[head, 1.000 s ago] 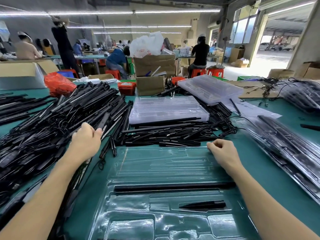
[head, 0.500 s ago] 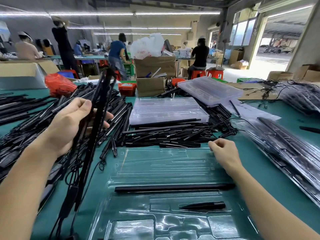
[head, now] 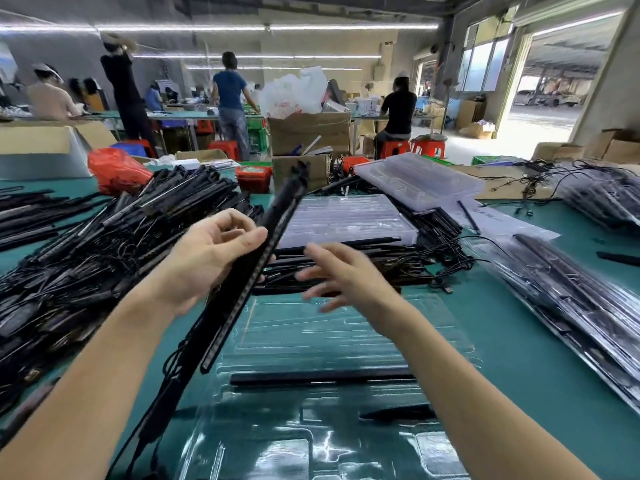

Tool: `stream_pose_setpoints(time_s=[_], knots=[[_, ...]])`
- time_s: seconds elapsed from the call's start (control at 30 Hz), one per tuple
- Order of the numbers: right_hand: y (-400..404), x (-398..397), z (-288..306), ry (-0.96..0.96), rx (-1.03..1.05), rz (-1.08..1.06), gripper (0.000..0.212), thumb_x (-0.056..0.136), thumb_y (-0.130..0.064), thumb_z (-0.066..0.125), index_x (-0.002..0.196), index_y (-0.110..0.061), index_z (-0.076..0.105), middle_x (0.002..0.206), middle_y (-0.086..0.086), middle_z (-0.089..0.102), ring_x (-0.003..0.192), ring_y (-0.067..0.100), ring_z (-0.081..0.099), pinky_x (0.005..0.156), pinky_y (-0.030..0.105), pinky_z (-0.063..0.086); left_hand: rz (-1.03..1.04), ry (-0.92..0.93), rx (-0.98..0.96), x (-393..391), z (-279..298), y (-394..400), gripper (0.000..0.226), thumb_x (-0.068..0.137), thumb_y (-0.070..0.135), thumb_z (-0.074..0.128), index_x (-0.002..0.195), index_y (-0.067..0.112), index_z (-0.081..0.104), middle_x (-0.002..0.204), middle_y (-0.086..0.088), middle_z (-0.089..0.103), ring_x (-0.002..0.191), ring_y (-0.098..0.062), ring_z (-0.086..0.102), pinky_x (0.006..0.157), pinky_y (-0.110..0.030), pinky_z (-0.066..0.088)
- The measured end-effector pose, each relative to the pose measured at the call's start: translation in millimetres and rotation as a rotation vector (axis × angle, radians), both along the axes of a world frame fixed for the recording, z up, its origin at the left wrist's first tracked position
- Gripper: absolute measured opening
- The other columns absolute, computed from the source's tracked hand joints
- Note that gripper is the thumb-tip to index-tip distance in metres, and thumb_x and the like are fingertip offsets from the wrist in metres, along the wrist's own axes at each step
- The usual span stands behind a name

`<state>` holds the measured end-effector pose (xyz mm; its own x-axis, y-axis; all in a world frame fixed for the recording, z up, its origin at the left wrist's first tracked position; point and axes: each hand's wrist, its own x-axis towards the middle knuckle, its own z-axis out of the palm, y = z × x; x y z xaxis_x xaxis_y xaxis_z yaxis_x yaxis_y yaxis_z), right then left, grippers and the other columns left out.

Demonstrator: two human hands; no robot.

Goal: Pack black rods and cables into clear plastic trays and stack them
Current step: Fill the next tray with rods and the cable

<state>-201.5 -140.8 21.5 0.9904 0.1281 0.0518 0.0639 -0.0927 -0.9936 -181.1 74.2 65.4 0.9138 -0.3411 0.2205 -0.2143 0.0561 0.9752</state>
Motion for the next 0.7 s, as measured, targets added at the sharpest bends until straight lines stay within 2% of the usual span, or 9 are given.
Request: stream_pose_setpoints(time_s=[0.07, 0.17, 0.23, 0.37, 0.47, 0.57, 0.7], knots=[[29.7, -1.2, 6.7, 0.067, 0.115, 0.086, 0.047, 0.090, -0.063, 0.055, 0.116, -0.023, 0.059, 0.100, 0.005, 0.076, 0.081, 0.027, 0.075, 0.054, 0.031, 0.056, 0.014, -0.027, 0.089, 0.4, -6.7, -10.7, 0.022, 0.075, 0.027, 0.074, 0.086, 0.011, 0.063, 0.077, -0.010, 0.067, 0.060, -0.016, 0.063, 0.049, -0.019, 0.051], [49.4, -1.0, 8.9, 0.047, 0.132, 0.021, 0.049, 0.099, -0.054, 0.048, 0.119, -0.011, 0.061, 0.090, 0.010, 0.077, 0.072, 0.027, 0.075, 0.048, 0.027, 0.053, 0.056, -0.145, 0.242, 3.6, -14.0, -14.5, 0.030, 0.074, 0.034, 0.075, 0.088, 0.008, 0.070, 0.070, -0.006, 0.060, 0.061, -0.014, 0.054, 0.052, -0.016, 0.045], [49.7, -0.4, 5.7, 0.044, 0.145, -0.023, 0.047, 0.101, -0.050, 0.049, 0.113, -0.007, 0.066, 0.085, 0.008, 0.077, 0.068, 0.027, 0.075, 0.046, 0.023, 0.050, 0.056, -0.171, 0.301, 7.1, -13.7, -5.5, 0.025, 0.078, 0.040, 0.075, 0.090, 0.017, 0.074, 0.071, 0.000, 0.066, 0.063, -0.008, 0.059, 0.058, -0.016, 0.048], [45.4, -2.3, 1.0, 0.035, 0.175, -0.116, 0.039, 0.097, -0.052, 0.056, 0.091, -0.014, 0.063, 0.081, 0.005, 0.077, 0.062, 0.028, 0.074, 0.041, 0.021, 0.046, -0.150, 0.111, 0.420, 14.3, -23.2, 30.8, 0.033, 0.084, 0.046, 0.074, 0.103, 0.019, 0.069, 0.084, -0.002, 0.065, 0.076, -0.014, 0.062, 0.069, -0.029, 0.049], [40.8, -2.8, -1.4, 0.024, 0.159, -0.182, 0.041, 0.093, -0.056, 0.060, 0.092, -0.015, 0.059, 0.080, 0.003, 0.077, 0.060, 0.029, 0.074, 0.037, 0.023, 0.045, -0.326, 0.205, 0.605, 11.4, -34.9, 54.5, 0.044, 0.073, 0.049, 0.079, 0.096, 0.013, 0.070, 0.089, -0.003, 0.065, 0.082, -0.014, 0.059, 0.076, -0.024, 0.047], [41.6, -3.9, -5.3, 0.012, 0.202, -0.256, 0.042, 0.089, -0.055, 0.068, 0.088, -0.014, 0.056, 0.083, -0.002, 0.072, 0.048, 0.020, 0.066, 0.038, 0.025, 0.046, -0.415, 0.215, 0.688, 9.1, -36.9, 65.7, 0.038, 0.073, 0.031, 0.083, 0.103, 0.011, 0.072, 0.098, -0.005, 0.072, 0.092, -0.014, 0.064, 0.083, -0.020, 0.049], [43.3, -3.7, -7.6, -0.021, 0.226, -0.302, 0.053, 0.086, -0.054, 0.070, 0.105, -0.007, 0.053, 0.100, 0.011, 0.066, 0.044, 0.018, 0.062, 0.040, 0.025, 0.048, -0.447, 0.239, 0.786, 10.3, -33.2, 70.1, 0.038, 0.072, 0.020, 0.082, 0.109, 0.016, 0.074, 0.099, -0.012, 0.073, 0.090, -0.017, 0.066, 0.081, -0.023, 0.051]])
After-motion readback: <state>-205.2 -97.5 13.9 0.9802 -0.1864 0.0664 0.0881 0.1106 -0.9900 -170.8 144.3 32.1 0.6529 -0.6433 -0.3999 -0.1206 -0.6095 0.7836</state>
